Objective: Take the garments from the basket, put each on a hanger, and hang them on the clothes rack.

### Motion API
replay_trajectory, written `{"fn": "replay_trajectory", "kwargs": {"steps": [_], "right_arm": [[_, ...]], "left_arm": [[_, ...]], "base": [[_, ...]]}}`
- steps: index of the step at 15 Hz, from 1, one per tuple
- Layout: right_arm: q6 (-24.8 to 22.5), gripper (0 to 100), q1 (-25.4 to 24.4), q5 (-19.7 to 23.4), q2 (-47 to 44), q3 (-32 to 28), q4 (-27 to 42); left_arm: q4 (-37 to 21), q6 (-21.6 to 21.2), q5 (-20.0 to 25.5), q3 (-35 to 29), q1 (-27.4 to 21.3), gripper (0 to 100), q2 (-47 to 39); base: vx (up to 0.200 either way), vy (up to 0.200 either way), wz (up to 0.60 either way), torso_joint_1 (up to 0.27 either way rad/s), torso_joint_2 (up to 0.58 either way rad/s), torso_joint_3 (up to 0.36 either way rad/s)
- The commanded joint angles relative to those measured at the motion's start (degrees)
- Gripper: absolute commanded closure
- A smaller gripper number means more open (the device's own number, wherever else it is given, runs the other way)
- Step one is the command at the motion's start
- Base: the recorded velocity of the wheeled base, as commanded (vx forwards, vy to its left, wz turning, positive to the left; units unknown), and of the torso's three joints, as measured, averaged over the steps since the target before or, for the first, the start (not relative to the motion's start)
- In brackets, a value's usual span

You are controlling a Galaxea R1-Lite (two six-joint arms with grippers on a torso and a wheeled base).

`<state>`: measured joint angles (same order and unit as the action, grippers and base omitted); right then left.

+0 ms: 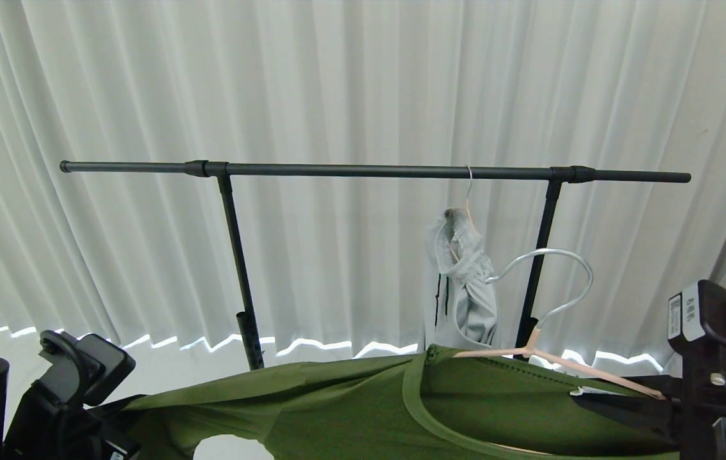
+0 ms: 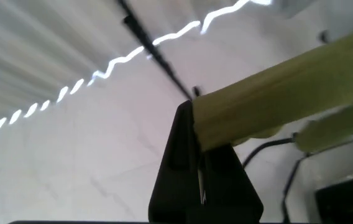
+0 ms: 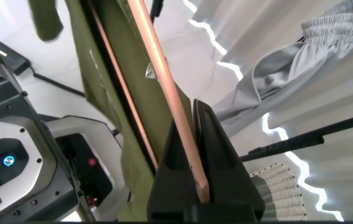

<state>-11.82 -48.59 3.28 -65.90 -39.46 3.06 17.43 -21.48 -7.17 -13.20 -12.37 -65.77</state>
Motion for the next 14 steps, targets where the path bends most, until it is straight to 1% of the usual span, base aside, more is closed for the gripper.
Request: {"fn": "replay_trajectory", "kwargs": {"steps": [1, 2, 5, 6, 7, 9, 10, 12, 14], "right_arm": [[0.0, 100, 0.0, 0.1, 0.1, -0.1, -0.1], [0.0, 100, 0.0, 0.1, 0.1, -0.1, -0.1], [0.0, 100, 0.0, 0.0, -0.1, -0.1, -0.1], [0.0, 100, 0.1, -0.1, -0.1, -0.1, -0.1], [0.1, 100, 0.4, -0.1, -0.2, -0.1, -0.1], [0.1, 100, 2.2, -0.5, -0.5, -0.1, 0.4], [0.4, 100, 3.2, -0.6, -0.6, -0.2, 0.4], [3.4, 100, 4.5, -1.2, -1.4, -0.5, 0.5], [8.4, 100, 4.6, -4.9, -3.4, -1.1, 0.5]], "left_arm": [[0.1, 0.0, -0.1, 0.0, -0.1, 100, -0.4], [0.1, 0.1, -0.1, 0.0, -0.6, 100, -0.3], [0.1, 0.2, 0.0, 0.0, -4.8, 100, 1.2], [0.1, 0.3, 0.1, 0.1, -5.3, 100, 1.3], [0.1, 0.3, 0.1, 0.1, -5.5, 0, 1.5], [0.1, 0.7, 0.4, -0.1, -5.6, 0, 2.2], [0.1, 0.7, 1.4, 0.0, -5.6, 0, 3.1], [0.1, 0.8, 4.0, 0.4, -5.6, 0, 5.4], [0.1, 0.9, 4.5, 1.2, -5.6, 0, 7.0]], "base": [[0.000, 0.000, 0.00, 0.000, 0.00, 0.000], [0.000, 0.000, 0.00, 0.000, 0.00, 0.000], [0.000, 0.000, 0.00, 0.000, 0.00, 0.000], [0.000, 0.000, 0.00, 0.000, 0.00, 0.000], [0.000, 0.000, 0.00, 0.000, 0.00, 0.000], [0.000, 0.000, 0.00, 0.000, 0.00, 0.000], [0.000, 0.000, 0.00, 0.000, 0.00, 0.000], [0.000, 0.000, 0.00, 0.000, 0.00, 0.000], [0.000, 0.000, 0.00, 0.000, 0.00, 0.000]]}}
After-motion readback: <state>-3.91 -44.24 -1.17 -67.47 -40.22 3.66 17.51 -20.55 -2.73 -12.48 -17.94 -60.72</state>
